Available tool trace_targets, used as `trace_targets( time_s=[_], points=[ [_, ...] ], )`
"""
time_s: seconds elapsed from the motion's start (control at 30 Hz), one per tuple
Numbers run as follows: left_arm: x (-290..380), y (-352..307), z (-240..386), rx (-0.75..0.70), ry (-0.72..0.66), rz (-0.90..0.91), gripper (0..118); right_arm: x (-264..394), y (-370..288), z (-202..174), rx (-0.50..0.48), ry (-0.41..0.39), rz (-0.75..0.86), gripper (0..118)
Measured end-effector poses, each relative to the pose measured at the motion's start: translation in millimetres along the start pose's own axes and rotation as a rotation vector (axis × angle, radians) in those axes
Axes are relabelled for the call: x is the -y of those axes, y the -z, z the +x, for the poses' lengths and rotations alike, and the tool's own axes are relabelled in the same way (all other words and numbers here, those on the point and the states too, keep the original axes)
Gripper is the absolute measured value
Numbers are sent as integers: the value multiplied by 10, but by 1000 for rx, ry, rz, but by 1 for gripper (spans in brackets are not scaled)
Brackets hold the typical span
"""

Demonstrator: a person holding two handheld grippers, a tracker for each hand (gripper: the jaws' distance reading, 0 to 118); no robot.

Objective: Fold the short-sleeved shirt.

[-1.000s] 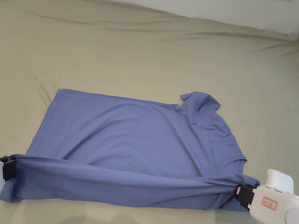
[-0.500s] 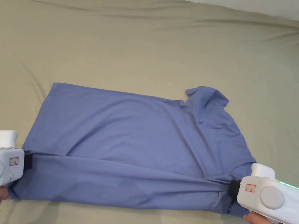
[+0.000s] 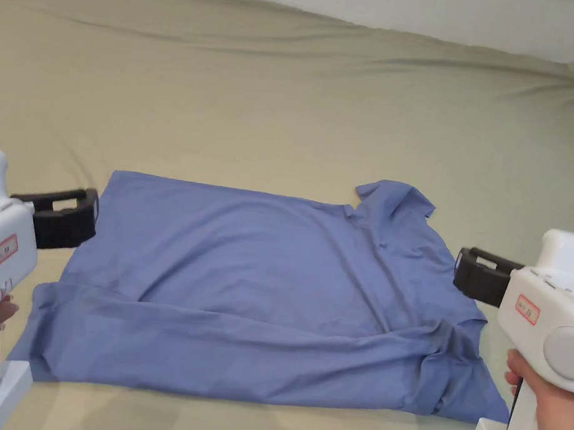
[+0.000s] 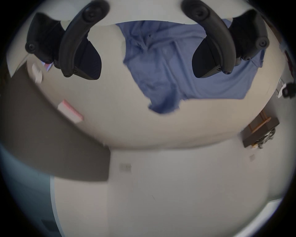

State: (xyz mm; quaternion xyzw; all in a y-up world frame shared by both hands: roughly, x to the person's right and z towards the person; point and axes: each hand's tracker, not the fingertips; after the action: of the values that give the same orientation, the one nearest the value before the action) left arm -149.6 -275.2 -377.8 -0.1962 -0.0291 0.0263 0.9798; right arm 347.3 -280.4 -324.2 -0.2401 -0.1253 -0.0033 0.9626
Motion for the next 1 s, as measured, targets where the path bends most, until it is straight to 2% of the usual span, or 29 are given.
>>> trace_targets(
  time_s=[0.13, 0.2, 0.23, 0.3, 0.33, 0.37, 0.43, 0.47, 0.53, 0.6, 0.73, 0.87, 1.0],
  points=[
    [-336, -474, 262, 8, 34, 140, 117, -355, -688, -400, -37, -111, 210, 113],
    [-401, -650, 386, 3, 62, 183, 116, -440, -951, -578, -63, -153, 282, 104],
    [-413, -736, 462, -3, 79, 197, 115, -462, -1073, -670, -73, -166, 306, 95],
    [-393, -861, 589, 8, 124, 229, 105, -458, -1243, -832, -88, -194, 334, 53],
    [-369, -910, 640, 13, 142, 235, 94, -458, -1265, -879, -87, -204, 337, 33],
    [-338, -963, 686, 22, 169, 248, 70, -436, -1304, -947, -97, -232, 342, 13],
    [-268, -995, 767, -15, 229, 263, 33, -358, -1364, -1072, -117, -290, 365, 3],
    [-238, -1007, 800, -40, 256, 265, 15, -337, -1389, -1164, -110, -314, 357, 0],
    [-213, -1038, 825, -37, 251, 266, 3, -272, -1412, -1249, -115, -312, 351, 0],
    [-217, -1053, 852, -16, 210, 263, 2, -244, -1417, -1295, -146, -293, 320, 0],
    [-261, -1074, 896, -6, 202, 263, 0, -245, -1432, -1340, -134, -281, 313, 0],
    [-260, -1075, 932, -4, 252, 261, 0, -287, -1428, -1308, -138, -267, 312, 0],
    [-146, -942, 924, 24, 299, 158, 0, -265, -1373, -1286, -137, -268, 292, 0]
  ],
)
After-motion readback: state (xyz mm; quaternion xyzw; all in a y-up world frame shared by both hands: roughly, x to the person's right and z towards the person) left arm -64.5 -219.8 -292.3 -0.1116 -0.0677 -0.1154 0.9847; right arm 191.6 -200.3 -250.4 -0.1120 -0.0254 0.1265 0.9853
